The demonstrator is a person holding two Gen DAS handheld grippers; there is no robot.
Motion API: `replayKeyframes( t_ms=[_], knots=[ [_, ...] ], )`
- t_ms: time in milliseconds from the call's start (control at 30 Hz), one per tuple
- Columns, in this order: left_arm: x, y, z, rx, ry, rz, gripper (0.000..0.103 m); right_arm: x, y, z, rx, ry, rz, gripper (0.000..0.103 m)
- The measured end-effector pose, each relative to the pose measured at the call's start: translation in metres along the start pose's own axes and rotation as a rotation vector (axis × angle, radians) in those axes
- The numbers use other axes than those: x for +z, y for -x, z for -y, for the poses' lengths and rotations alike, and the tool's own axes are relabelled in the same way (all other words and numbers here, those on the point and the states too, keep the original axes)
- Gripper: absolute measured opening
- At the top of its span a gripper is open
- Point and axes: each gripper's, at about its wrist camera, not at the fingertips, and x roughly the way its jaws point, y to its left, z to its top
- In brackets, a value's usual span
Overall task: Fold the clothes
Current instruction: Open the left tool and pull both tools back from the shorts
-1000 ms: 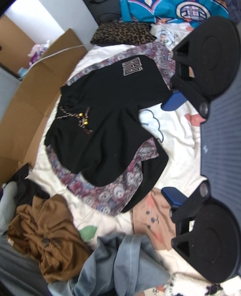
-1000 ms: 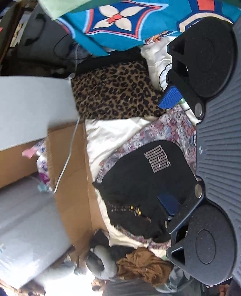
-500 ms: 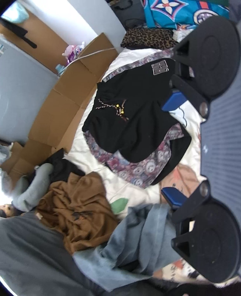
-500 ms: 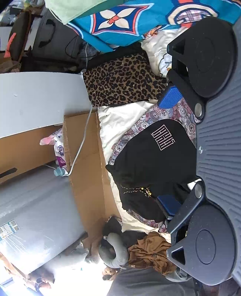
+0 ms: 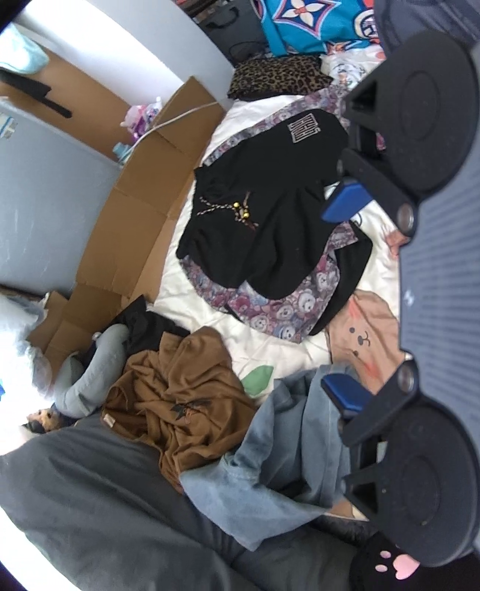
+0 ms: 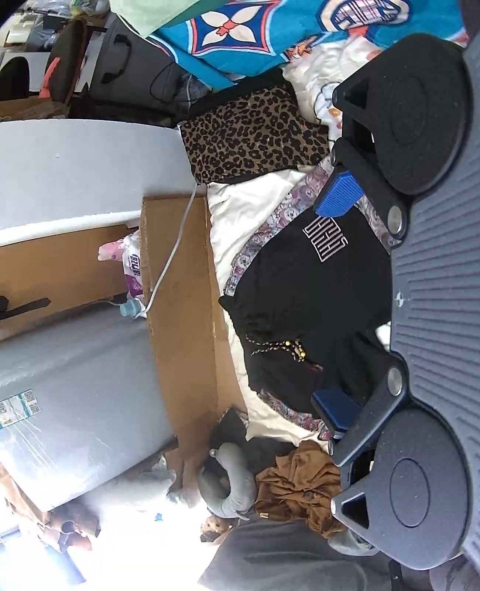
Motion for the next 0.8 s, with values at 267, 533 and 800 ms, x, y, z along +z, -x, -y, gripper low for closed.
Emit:
replayKeyframes(
  t_ms=[267, 533, 800],
  knots=[
    [-0.001, 0.008, 0.002, 0.002, -0.023, 0.021, 0.091, -0.038, -0.013, -0.021, 0.092, 0.006, -0.036, 0.102],
    [-0.004, 0.002, 0.023, 0.041, -0.131, 0.056, 0.092, -0.086, -0.041, -0.026, 0.149, -0.063, -0.064, 0.101],
    [-0.016, -0.025, 0.017, 0.014, -0.147, 0.058, 0.091, -0.122, -0.079, -0.029, 0.192, -0.121, -0.119, 0.093]
  ],
)
